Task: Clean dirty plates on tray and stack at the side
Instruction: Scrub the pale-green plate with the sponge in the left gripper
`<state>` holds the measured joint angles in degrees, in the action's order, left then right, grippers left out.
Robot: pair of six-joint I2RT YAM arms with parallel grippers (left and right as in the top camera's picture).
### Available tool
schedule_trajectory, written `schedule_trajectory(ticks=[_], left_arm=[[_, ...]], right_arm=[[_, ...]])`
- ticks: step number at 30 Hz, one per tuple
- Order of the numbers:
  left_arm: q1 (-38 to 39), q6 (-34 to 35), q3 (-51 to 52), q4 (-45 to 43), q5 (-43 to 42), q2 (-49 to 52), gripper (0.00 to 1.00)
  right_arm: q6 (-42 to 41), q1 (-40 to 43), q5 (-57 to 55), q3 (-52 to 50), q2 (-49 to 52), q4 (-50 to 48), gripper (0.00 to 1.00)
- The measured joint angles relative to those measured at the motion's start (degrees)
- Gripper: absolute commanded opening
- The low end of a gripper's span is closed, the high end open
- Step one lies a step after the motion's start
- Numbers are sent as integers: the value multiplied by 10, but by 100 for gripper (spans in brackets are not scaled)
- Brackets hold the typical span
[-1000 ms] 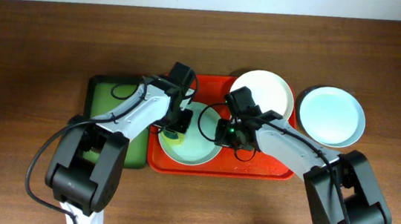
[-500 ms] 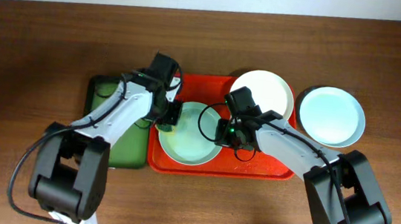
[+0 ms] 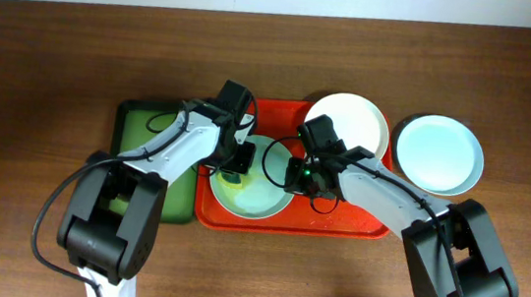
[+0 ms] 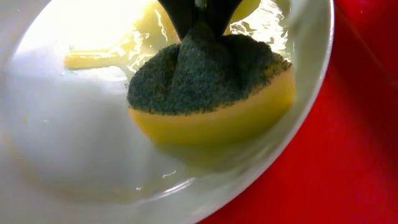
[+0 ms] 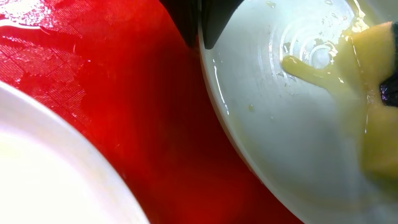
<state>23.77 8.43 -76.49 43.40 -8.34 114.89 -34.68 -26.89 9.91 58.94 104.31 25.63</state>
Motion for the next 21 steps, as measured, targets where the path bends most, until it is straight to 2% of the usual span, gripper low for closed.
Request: schedule_trajectory(ticks=[2,4,7,12,15,21], left_arm=[[5,1,-6,12,-14,3,0],[14,-14,-6,19,-88,6,0],[20,-21,-9,25,-127,3,0],[27,-17,-18,24,-26,-38,0],[45,-8,10,17,37,-38,0],[46,24,96,-69,46,-66,0]], right_arm=[[0,0,0,0,0,0,4],[0,0,0,0,0,0,4],[-1,0,0,0,0,0,4],[-1,0,0,0,0,0,4],[0,0,1,0,0,1,4],[0,0,2,0,0,1,4]])
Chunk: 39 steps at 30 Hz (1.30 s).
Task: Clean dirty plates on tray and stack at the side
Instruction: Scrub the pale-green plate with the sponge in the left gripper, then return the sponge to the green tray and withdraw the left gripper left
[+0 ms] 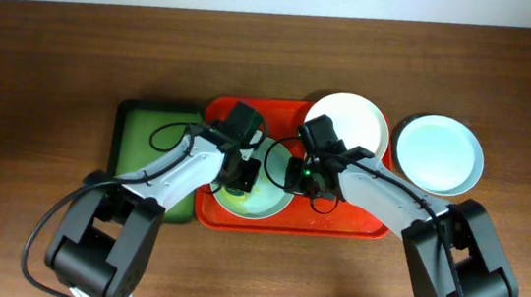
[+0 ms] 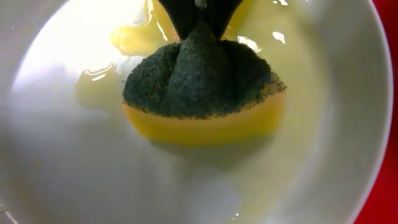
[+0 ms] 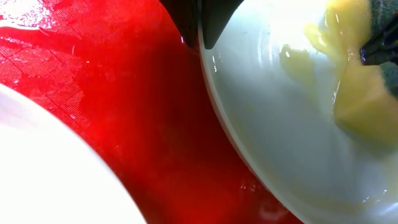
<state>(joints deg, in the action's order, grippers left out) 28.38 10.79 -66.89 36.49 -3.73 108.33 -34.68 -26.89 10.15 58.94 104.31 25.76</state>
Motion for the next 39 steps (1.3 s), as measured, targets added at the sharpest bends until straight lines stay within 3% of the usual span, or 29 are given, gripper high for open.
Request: schedule_trajectory(ticks=[5,9,14,19,21,23,27,30,33,39], left_arm=[[-9,-5,-27,31,-144,0,0],[-29,-7,-78,44,-27,-3,0],[-23,-7,-78,20,22,36,0],[-31,-8,-89,16,-50,63,0],[-31,-13,-99,38,-119,64,0],[-37,-16,-113,83,-133,57,0],[-117,-18,-142,169,-54,-60,0],[-172,-18,-144,236,19,-91,0],[-211,-18,-108,208,40,-90,0],[-216,-18,47,79,45,-85,0]], right_arm=[[-1,0,0,0,0,1,4],[0,0,0,0,0,1,4],[0,0,0,0,0,0,4],[0,0,0,0,0,0,4],[0,0,0,0,0,0,4],[0,0,0,0,0,0,4],[0,0,0,0,0,0,4],[0,0,0,0,0,0,4],[-1,0,0,0,0,0,4],[0,0,0,0,0,0,4]])
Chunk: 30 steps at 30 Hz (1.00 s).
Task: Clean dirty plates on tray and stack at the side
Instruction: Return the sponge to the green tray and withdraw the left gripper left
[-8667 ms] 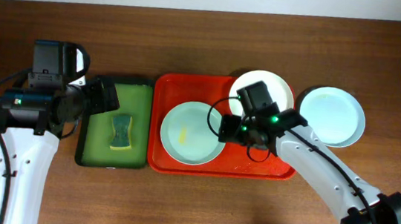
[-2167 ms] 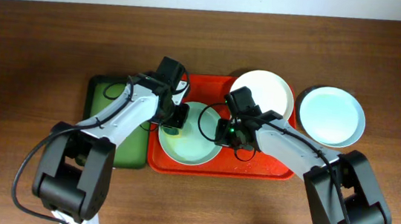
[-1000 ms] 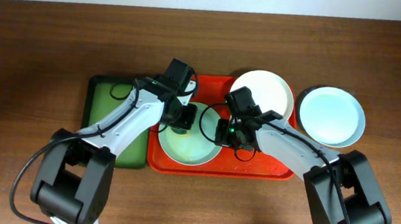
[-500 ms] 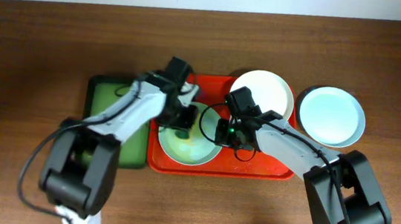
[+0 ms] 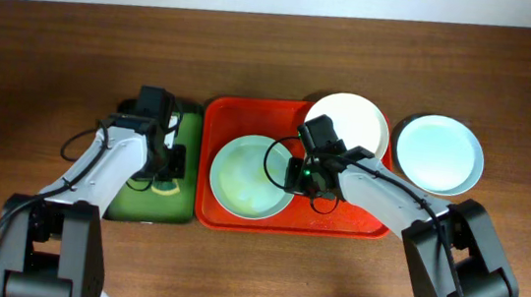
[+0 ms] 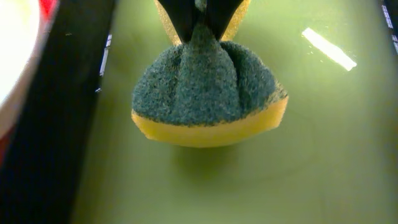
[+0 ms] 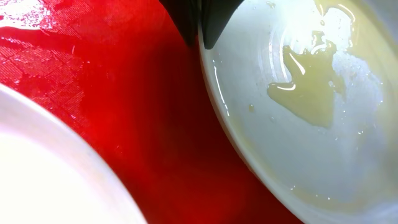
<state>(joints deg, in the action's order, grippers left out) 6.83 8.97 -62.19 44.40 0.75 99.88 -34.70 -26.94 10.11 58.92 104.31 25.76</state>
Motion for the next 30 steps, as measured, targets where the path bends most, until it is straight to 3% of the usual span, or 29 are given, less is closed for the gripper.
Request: schedule_trajectory(ticks=[1,3,4,7,10,11,12,15,19,25,30], left_arm=[[0,0,8,-6,0,0,0],[0,0,17,-10,0,0,16],[0,0,17,-11,1,0,31],[0,-5,-5,42,2,0,42],[0,-1,-91,96,2,-12,52],[0,0,-112,106,2,-31,62],[0,7,-126,108,2,-62,91],[-17,59,-133,111,16,-156,99],[-59,87,-135,118,33,-195,99],[-107,117,-135,118,43,-195,99],[-107,117,-135,119,43,-195,99]], right_arm=[[0,0,0,0,0,0,4],[0,0,0,0,0,0,4],[0,0,0,0,0,0,4],[0,0,0,0,0,0,4],[0,0,0,0,0,0,4],[0,0,0,0,0,0,4],[0,0,0,0,0,0,4],[0,0,0,0,0,0,4],[0,0,0,0,0,0,6],[2,0,1,0,0,3,31],[2,-1,5,0,0,-1,35]])
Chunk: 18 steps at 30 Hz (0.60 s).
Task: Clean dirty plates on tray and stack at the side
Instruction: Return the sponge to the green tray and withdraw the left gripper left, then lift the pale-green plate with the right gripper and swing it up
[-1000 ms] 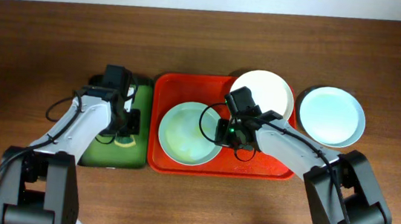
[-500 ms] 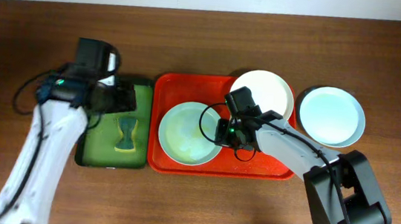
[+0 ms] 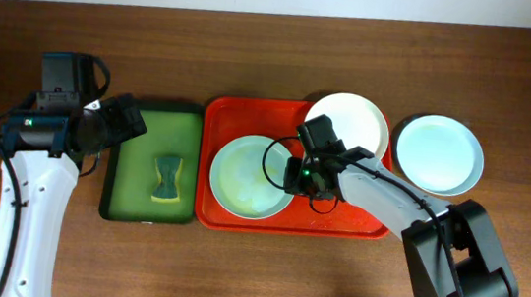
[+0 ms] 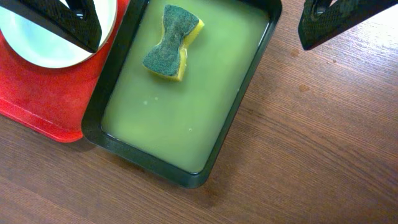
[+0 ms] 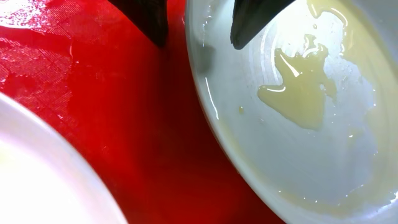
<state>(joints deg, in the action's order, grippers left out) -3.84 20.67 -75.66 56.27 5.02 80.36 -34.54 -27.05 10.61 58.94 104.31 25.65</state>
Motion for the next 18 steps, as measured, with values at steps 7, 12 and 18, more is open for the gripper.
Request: schedule_trajectory(ticks=[7,12,18], left_arm=[[0,0,0,0,0,0,99],[0,0,0,0,0,0,99],[0,0,0,1,0,0,99]], right_arm=[[3,0,-1,0,0,5,4],[-2,0,-2,0,0,6,4],[-2,8,20,17,0,44,4]])
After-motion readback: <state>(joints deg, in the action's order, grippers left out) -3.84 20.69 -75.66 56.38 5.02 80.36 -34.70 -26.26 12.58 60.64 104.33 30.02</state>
